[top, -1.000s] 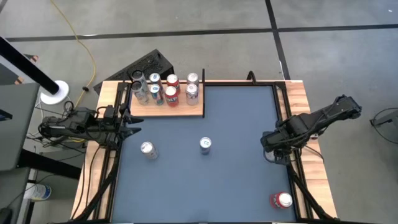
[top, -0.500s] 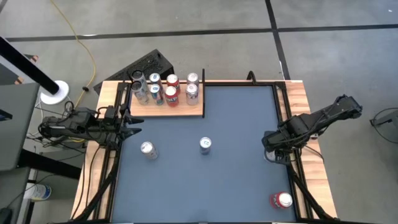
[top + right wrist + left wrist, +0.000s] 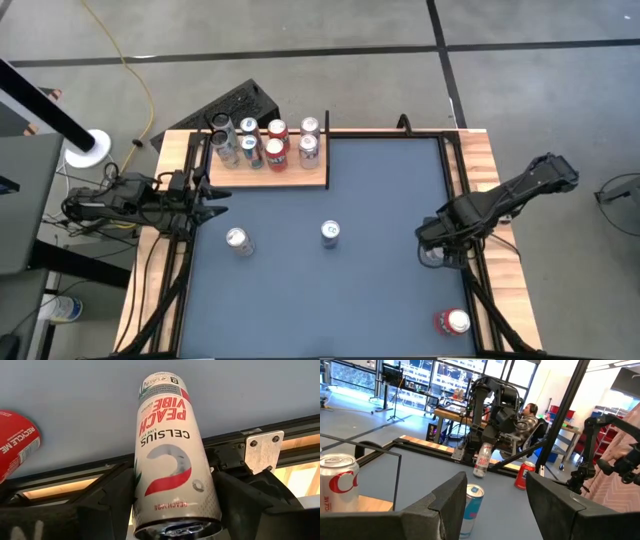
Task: Place canned beverage on shelf
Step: Put the white pink soda can on the shelf aligned with the other white pink soda cans
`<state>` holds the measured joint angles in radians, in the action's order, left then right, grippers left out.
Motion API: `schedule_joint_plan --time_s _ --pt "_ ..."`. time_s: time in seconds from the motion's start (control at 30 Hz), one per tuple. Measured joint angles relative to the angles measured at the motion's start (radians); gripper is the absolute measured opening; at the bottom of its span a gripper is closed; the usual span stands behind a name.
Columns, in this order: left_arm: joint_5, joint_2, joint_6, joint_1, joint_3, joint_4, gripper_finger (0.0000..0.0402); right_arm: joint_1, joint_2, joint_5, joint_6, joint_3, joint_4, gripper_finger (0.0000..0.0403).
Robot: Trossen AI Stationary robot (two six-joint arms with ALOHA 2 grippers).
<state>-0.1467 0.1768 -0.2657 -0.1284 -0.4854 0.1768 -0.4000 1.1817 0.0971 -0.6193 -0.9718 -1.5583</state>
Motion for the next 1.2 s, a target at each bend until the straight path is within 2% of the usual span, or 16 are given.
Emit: schedule_joint_plan --time_s 0.3,0.57,0.77,1.0,1.2 --pt "0.0 0.0 0.0 0.0 0.0 -0.001 0.0192 0.0 0.005 -0.019 -0.037 -0.034 0.029 0.0243" --pt "0.002 0.0 0.0 0.0 0.0 -0.001 0.0192 0.003 0.006 -0.041 -0.033 -0.114 0.116 0.0195" --pt "0.004 0.0 0.0 0.0 0.0 -0.001 0.0192 0.003 0.005 -0.109 -0.026 -0.167 0.194 0.0204" --pt "0.004 0.0 0.0 0.0 0.0 0.0 0.0192 0.003 0.023 -0.134 0.022 -0.172 0.346 0.0202" --pt "0.005 0.0 -0.003 0.0 0.0 0.009 0.0191 0.023 0.104 -0.131 0.141 -0.174 0.544 0.0186"
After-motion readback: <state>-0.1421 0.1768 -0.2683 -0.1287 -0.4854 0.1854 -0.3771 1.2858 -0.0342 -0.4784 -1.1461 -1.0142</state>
